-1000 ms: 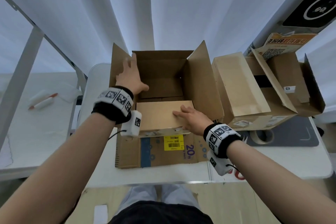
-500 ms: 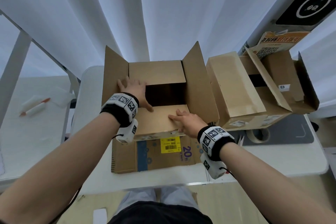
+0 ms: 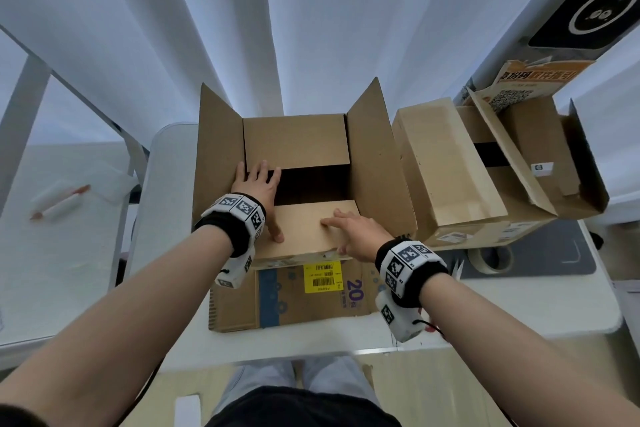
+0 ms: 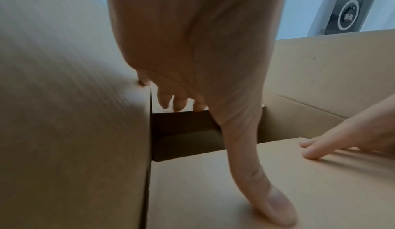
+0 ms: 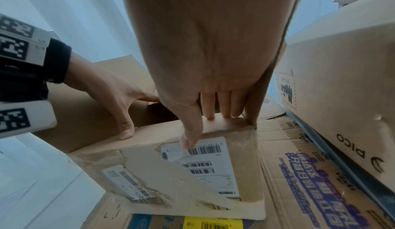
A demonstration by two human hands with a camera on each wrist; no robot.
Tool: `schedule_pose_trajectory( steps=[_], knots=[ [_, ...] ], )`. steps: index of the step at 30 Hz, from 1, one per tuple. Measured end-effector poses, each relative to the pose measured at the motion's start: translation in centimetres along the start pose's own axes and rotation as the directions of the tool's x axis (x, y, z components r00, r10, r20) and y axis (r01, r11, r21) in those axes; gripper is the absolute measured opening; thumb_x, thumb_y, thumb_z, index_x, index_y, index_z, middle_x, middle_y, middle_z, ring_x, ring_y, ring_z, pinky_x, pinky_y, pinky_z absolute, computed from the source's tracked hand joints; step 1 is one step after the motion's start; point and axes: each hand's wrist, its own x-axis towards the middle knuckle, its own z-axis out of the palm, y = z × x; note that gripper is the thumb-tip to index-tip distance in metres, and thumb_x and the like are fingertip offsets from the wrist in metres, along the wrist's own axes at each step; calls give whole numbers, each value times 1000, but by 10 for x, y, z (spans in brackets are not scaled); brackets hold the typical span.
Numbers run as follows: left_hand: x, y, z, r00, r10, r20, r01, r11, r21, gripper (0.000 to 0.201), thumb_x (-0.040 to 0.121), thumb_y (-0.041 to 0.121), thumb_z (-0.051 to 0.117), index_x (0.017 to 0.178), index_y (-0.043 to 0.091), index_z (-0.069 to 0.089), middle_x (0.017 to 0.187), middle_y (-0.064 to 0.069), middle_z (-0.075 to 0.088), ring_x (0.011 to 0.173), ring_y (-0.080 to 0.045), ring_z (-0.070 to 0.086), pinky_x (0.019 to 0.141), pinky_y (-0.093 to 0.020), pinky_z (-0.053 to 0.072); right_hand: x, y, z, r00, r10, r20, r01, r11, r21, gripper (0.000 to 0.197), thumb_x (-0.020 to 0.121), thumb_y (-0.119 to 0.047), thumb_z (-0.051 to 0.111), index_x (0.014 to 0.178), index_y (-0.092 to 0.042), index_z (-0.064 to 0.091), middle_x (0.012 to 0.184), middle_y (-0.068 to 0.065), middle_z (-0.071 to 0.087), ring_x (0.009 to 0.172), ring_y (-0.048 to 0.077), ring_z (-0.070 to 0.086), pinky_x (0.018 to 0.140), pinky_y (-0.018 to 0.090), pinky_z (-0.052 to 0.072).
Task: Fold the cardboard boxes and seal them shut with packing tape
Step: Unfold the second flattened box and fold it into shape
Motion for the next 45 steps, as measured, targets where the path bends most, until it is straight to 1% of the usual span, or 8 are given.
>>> schedule_pose_trajectory(
  steps=[4, 9, 13, 19, 23, 35, 39, 45],
  knots=[
    [2, -1, -3, 1000, -9, 17, 9, 999, -32, 158, 46, 75, 83, 156, 16, -15, 165, -15, -10, 153, -30, -6, 121, -55, -8, 0, -4, -13, 975, 25, -220, 19, 980, 197, 40, 95, -17, 60, 134, -27, 58, 154, 4, 41, 149, 26, 25, 121, 44, 22],
    [0, -1, 1, 1000, -3, 2, 3, 999, -54, 157, 48, 72, 84, 156, 16, -17, 164, -16, -11, 153, -30, -4, 121, -52, -8, -17, 2, -60, 704, 137, -697, -47, 988, 147, 54, 93, -21, 55, 145, -21, 41, 160, 10, 24, 152, 29, 10, 124, 49, 6],
    [-3, 1, 0, 1000, -10, -3, 10, 997, -82, 156, 50, 67, 86, 155, 15, -18, 164, -16, -12, 153, -30, -4, 121, -50, -8, -28, 1, -73, 812, 162, -560, 202, 823, 531, 53, 105, -27, 42, 155, -25, 25, 152, 10, 41, 139, 23, 40, 111, 33, 29],
    [-7, 2, 2, 999, -19, -25, 17, 997, -71, 157, 50, 67, 86, 156, 15, -17, 164, -15, -12, 153, -29, -2, 122, -49, -7, -4, 6, -24, 987, -10, -158, 36, 985, 168, 65, 103, -22, 50, 157, -34, 18, 166, 1, 14, 152, 28, 17, 123, 46, 17],
    [-8, 6, 3, 998, -33, -50, 30, 997, -70, 154, 51, 64, 88, 156, 18, -16, 164, -15, -12, 152, -32, 0, 122, -50, -5, 8, 6, -10, 998, 25, -59, -26, 1000, -11, 85, 93, -31, 65, 156, -42, 10, 167, -8, -7, 153, 31, -7, 118, 61, 23],
    [-51, 4, -54, 894, -308, -325, 231, 939, -254, 119, 72, 53, 77, 157, 19, 1, 162, -19, -7, 147, -51, -2, 109, -75, 4, 10, -7, -19, 996, 66, -53, -74, 983, -171, 102, 86, -39, 74, 156, -43, 0, 163, 2, 3, 151, 40, 4, 114, 55, 35],
    [-65, -7, -61, 935, -266, -236, 54, 762, -646, 134, 72, 33, 85, 155, 19, -19, 162, -17, -17, 146, -46, 20, 115, -55, 29, 9, -8, -19, 996, 69, -55, -77, 981, -177, 102, 86, -39, 73, 156, -43, -1, 163, 2, 2, 151, 39, 4, 115, 55, 33],
    [-58, 20, -41, 995, -59, -85, -19, 700, -714, 106, 93, 49, 61, 156, 13, -17, 162, -18, 20, 145, -33, 30, 115, -42, 29, 7, -9, -19, 996, 64, -62, -74, 982, -174, 102, 86, -39, 73, 156, -43, -2, 163, 3, 4, 151, 39, 5, 113, 56, 35]
  ],
)
